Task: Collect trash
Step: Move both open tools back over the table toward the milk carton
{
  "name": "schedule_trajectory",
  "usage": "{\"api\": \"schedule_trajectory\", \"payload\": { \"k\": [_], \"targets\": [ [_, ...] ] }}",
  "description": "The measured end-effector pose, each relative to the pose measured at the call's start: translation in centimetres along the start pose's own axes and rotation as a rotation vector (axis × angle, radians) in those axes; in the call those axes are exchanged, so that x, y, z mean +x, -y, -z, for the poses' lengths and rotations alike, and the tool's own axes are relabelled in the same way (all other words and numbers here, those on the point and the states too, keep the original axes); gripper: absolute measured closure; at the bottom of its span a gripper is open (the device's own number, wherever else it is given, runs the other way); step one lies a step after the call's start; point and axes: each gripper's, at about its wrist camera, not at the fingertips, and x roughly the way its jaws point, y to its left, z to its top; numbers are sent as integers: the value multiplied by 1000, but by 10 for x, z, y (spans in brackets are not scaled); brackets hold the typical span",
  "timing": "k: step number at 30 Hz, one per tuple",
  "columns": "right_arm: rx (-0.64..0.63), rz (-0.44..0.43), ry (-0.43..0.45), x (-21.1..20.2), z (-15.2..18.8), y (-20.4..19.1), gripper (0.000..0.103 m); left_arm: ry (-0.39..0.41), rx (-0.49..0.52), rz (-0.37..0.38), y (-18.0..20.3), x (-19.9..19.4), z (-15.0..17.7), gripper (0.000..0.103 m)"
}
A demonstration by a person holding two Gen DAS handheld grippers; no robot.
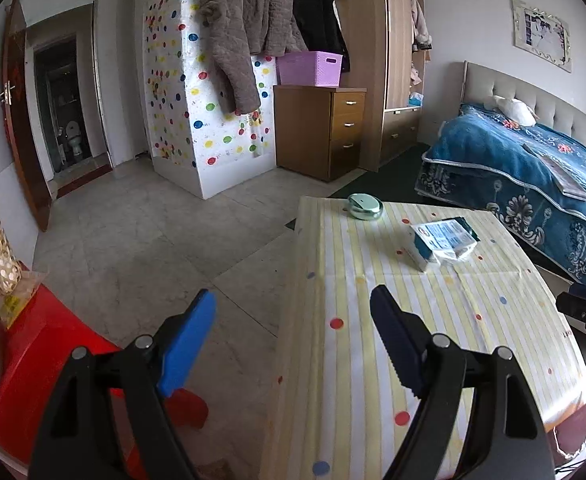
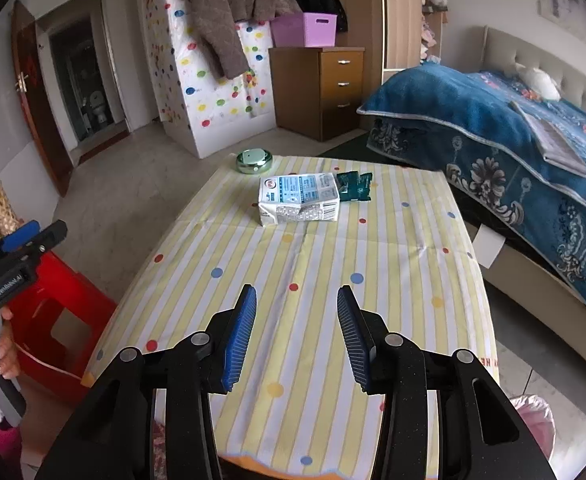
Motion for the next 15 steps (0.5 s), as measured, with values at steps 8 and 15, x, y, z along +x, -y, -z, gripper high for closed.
{"api": "schedule_trajectory", "payload": {
  "k": [8,15],
  "targets": [
    [2,12,2,30,-19,15,59,6,32,15,22,32,-24,25],
    [-22,-16,-10,81,-49,22,49,-42,75,36,54,81,-26,25]
  ]
}}
